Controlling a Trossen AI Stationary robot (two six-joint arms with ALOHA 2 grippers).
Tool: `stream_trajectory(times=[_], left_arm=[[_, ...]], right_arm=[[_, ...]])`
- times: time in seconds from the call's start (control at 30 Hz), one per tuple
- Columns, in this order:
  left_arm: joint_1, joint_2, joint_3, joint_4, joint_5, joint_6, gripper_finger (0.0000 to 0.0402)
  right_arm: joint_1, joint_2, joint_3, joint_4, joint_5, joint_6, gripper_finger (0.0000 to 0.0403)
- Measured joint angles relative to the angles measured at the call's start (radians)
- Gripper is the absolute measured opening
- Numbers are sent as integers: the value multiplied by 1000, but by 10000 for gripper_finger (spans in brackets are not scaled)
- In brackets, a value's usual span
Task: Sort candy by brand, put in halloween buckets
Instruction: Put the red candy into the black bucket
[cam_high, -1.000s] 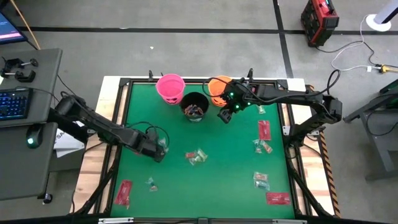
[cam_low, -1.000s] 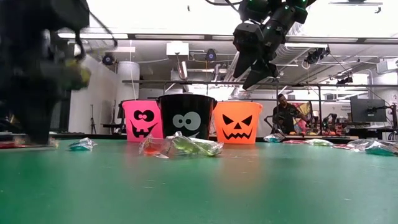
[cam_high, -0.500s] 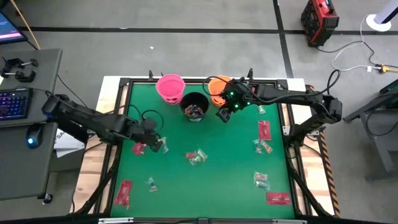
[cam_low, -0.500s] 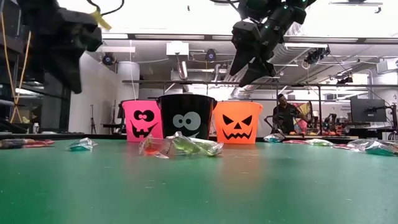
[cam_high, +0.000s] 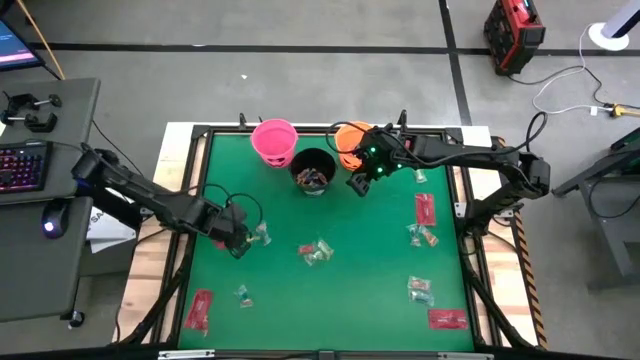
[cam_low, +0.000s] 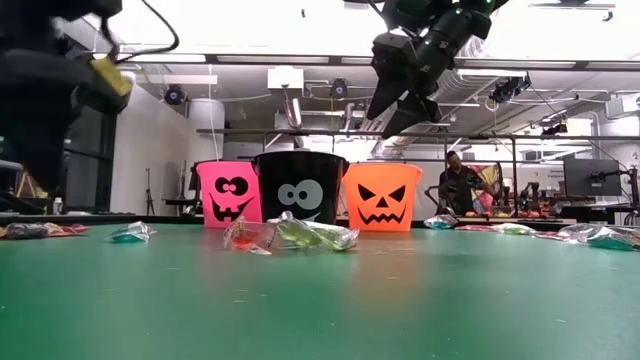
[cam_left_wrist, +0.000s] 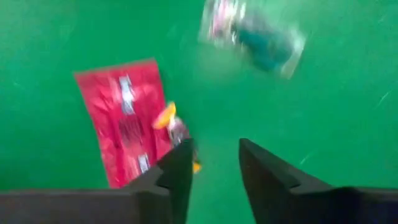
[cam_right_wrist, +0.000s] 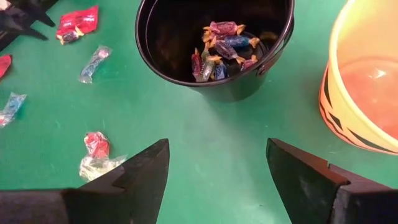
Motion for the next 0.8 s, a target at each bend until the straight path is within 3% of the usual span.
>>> stream_trajectory(times=[0.13,0.3,0.63,0.8], left_arm=[[-4,0,-54,10,44,-7,174],[-2,3,-64,16,-2,3,211],[-2,148,-64,116,21,105,213],[-3,230,-54,120,25,79,212]], right_arm=[[0,0,0,2,0,0,259],[0,0,0,1,8,26,259],[0,0,0,2,53,61,259],[0,0,0,4,53,89,259]])
